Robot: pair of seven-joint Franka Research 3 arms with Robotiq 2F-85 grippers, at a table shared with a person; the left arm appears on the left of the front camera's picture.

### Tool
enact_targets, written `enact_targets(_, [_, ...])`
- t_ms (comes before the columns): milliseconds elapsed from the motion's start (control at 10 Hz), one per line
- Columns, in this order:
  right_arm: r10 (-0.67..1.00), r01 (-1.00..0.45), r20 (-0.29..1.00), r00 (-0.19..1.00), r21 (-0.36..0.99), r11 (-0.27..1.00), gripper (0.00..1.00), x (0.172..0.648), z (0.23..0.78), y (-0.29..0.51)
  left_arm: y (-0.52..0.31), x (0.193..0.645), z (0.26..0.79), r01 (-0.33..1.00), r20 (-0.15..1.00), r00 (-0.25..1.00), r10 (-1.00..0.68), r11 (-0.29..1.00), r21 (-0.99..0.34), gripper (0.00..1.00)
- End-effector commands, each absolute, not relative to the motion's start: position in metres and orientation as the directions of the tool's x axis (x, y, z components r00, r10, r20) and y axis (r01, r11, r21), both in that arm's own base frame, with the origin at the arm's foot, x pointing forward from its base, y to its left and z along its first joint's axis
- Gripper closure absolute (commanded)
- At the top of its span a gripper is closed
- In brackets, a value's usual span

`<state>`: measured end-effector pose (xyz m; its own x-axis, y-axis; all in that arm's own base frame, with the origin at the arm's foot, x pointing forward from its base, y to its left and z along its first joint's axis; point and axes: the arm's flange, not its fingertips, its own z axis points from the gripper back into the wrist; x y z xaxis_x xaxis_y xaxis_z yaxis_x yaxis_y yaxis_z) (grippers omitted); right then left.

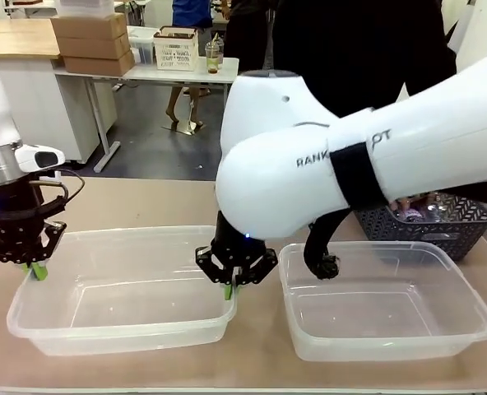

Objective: Sort the waste into each basket.
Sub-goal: Pick up the Organizing box on the left side of the table and lift it.

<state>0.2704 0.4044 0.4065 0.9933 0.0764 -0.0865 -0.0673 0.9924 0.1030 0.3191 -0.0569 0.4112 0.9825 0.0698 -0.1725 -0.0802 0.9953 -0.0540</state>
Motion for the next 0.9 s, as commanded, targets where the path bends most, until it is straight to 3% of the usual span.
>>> enact_targets(0, [0.084,-0.08,-0.163,0.983,0.031,0.996,1.0,0.268,0.455,0.367,-0.068,0.314,0.432,-0.124,-0.054,0.991,0.126,0.992,0.036,1.0])
enact_targets(200, [0.081,-0.084,-0.209,0.975,-0.007,0.996,1.0,0.261,0.493,0.347,-0.1,0.341,0.48,-0.102,0.083,0.991,0.103,0.995,-0.013,1.0])
enact_targets(300, [0.131,-0.128,-0.202,0.971,0.029,0.991,1.0,0.255,0.502,0.341,-0.113,0.349,0.499,-0.064,0.048,0.996,0.069,0.993,-0.101,1.0])
enact_targets(400, [0.045,-0.04,-0.13,0.99,0.039,0.998,1.0,0.263,0.476,0.372,-0.107,0.318,0.469,-0.062,-0.015,0.998,0.061,0.997,-0.054,0.97])
enact_targets(600, [0.045,-0.04,-0.13,0.99,0.039,0.998,1.0,0.263,0.476,0.372,-0.107,0.318,0.469,-0.062,-0.015,0.998,0.061,0.997,-0.054,0.97])
enact_targets(700, [0.048,-0.044,-0.127,0.991,0.029,0.999,0.94,0.265,0.492,0.361,-0.121,0.323,0.486,-0.039,-0.009,0.999,0.038,0.996,-0.078,0.91])
enact_targets(800, [-0.088,0.107,-0.222,0.971,0.074,0.992,0.94,0.272,0.47,0.333,-0.134,0.311,0.492,0.039,0.03,0.999,-0.034,0.987,-0.154,0.91])
